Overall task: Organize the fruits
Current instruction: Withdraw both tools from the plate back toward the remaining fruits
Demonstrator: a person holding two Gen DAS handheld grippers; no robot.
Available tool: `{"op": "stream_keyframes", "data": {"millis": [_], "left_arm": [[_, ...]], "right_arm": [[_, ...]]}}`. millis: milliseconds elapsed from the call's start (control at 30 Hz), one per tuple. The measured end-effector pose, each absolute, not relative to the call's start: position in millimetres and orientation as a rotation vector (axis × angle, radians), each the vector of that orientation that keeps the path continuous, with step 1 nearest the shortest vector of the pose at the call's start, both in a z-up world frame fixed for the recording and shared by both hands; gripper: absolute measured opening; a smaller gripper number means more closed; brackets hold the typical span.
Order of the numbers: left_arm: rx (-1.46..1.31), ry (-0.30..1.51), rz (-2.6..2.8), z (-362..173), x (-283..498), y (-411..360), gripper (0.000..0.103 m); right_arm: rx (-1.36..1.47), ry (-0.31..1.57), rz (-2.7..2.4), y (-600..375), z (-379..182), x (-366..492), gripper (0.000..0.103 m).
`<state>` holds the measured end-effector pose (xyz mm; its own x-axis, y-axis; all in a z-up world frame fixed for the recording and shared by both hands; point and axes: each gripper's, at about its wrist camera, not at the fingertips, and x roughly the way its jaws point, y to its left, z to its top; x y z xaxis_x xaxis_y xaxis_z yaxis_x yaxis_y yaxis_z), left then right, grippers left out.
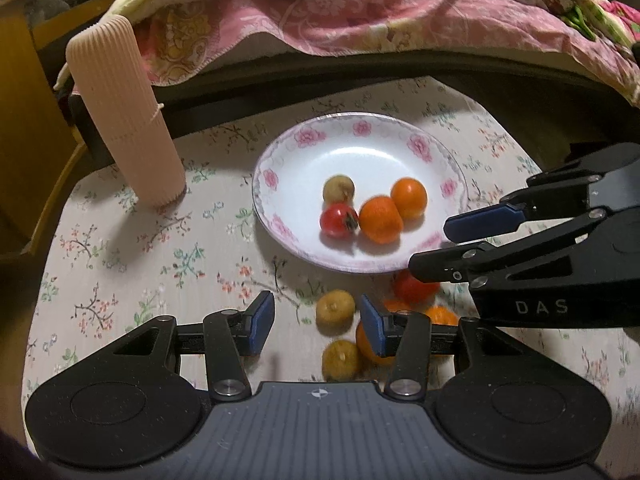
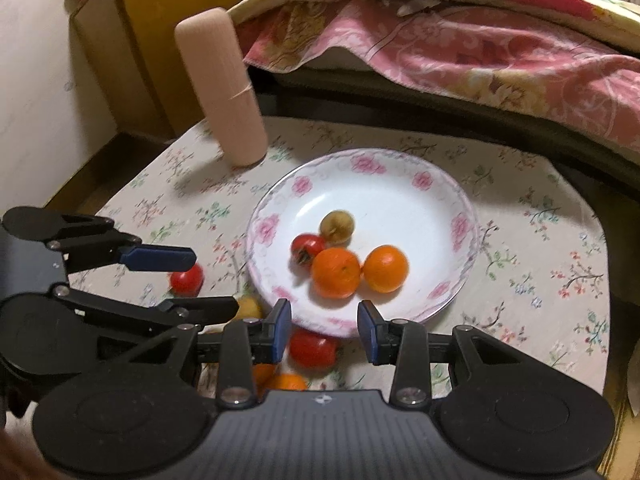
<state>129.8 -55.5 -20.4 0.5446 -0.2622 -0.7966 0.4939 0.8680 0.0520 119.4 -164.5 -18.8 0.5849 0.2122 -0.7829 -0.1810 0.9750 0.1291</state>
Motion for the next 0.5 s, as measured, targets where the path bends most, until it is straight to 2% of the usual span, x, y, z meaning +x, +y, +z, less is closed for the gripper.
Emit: {"op": "stream_keyframes", "data": {"millis": [133,233,500], "left_arm": [[0.304,0.896,-0.482,-22,121,-51,0.057],[0.311,0.898,-0.497,-23,115,-47,0.062],[0.344,0.928,-0.529,-33,109,-47,0.064]], "right_arm": [[0.03,0.939,0.257,-159,-21,112,0.037],[0.029,0.948,0.282,-157,-22,104,0.037],[-0.005,0.986,0.332,-151,-28,95,0.038]]}}
